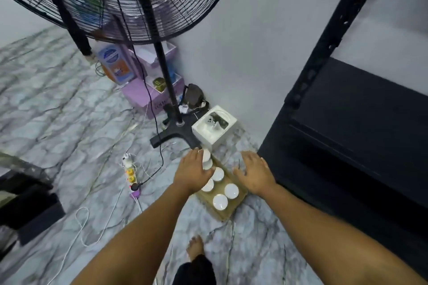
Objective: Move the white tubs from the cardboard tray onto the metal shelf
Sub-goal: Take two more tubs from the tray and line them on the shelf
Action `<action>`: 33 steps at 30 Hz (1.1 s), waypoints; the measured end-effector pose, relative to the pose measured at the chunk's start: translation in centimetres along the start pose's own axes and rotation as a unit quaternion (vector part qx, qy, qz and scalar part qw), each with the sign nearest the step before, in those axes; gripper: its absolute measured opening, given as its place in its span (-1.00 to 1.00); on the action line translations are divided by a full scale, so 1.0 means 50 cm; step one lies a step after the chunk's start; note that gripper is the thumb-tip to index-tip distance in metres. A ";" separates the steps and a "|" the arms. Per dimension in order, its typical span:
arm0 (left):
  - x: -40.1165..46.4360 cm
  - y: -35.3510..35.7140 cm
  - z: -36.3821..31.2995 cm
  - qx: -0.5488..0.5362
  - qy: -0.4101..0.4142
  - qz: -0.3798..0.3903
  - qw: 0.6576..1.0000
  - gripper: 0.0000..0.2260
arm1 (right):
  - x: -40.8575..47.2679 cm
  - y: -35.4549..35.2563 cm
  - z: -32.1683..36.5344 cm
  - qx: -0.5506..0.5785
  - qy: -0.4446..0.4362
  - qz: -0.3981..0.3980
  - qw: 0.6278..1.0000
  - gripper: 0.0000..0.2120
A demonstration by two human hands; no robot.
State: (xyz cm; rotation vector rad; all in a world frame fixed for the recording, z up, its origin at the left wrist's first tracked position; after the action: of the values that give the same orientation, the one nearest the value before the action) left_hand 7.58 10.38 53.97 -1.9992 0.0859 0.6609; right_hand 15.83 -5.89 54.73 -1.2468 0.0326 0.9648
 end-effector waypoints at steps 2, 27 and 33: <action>0.037 -0.007 0.049 -0.004 -0.005 0.007 1.000 -0.33 | 0.059 0.016 0.020 -0.001 0.002 0.014 1.000 -0.22; 0.693 0.577 0.538 -0.066 -0.039 -0.049 0.996 -0.29 | 0.922 0.601 -0.176 -0.009 -0.115 -0.024 0.993 -0.34; 0.762 0.656 0.590 -0.123 -0.013 -0.079 0.989 -0.23 | 1.020 0.673 -0.231 0.041 -0.148 -0.040 0.987 -0.28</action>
State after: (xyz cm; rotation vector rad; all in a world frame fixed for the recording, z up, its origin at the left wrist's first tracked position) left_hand 16.92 26.36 -1.31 -2.2053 -0.1749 0.6186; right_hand 31.85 15.00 -1.63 -1.0109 -0.2080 1.0588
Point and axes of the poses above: each hand's wrist, its own x-axis towards the middle knuckle, its own y-axis out of the palm, z = x × y, the point moved 10 cm from there along x, towards the middle knuckle, and after that the axes turned 14 degrees about z, right-handed, at the moved point
